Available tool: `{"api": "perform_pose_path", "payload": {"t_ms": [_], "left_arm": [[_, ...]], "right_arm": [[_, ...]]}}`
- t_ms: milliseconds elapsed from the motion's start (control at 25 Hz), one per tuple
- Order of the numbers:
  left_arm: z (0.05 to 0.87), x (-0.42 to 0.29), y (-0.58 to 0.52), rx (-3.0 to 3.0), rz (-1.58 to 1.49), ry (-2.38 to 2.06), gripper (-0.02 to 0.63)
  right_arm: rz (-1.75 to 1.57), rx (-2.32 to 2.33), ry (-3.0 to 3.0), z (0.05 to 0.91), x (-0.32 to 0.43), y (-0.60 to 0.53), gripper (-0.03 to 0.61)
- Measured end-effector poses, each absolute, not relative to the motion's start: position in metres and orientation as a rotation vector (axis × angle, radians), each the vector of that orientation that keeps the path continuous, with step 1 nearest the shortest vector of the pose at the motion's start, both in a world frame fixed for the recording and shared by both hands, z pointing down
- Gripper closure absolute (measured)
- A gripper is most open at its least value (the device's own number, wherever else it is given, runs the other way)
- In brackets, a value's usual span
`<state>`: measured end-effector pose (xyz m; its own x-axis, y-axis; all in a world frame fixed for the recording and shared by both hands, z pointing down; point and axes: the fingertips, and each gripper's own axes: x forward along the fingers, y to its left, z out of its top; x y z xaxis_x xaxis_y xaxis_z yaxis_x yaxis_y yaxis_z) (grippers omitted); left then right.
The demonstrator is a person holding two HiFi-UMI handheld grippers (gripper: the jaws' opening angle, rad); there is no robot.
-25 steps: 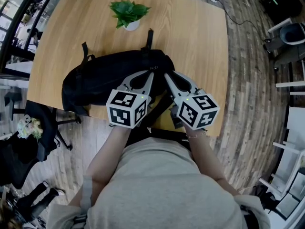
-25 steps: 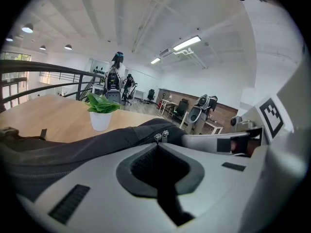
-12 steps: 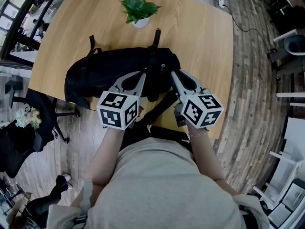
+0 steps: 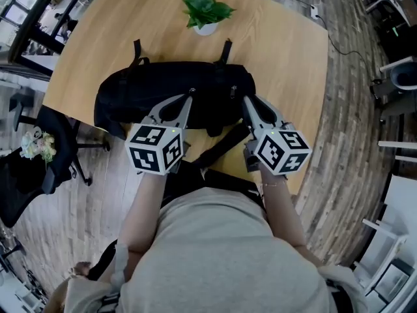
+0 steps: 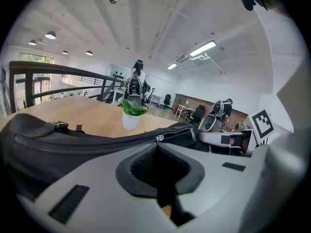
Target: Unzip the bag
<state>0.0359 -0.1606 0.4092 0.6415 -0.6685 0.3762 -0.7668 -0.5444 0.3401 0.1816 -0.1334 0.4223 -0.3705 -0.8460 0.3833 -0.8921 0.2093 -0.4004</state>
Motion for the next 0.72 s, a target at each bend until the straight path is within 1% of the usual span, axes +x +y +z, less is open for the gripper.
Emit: {"api": "perform_pose_path", "payload": {"t_ms": [720], "left_arm": [[0.412,-0.036,-0.166,2.266,0.233,-1.345,0.591]], "right_arm": [[0.851,1.743,-2.355,0.426,0.185,-0.138,0.508]]}}
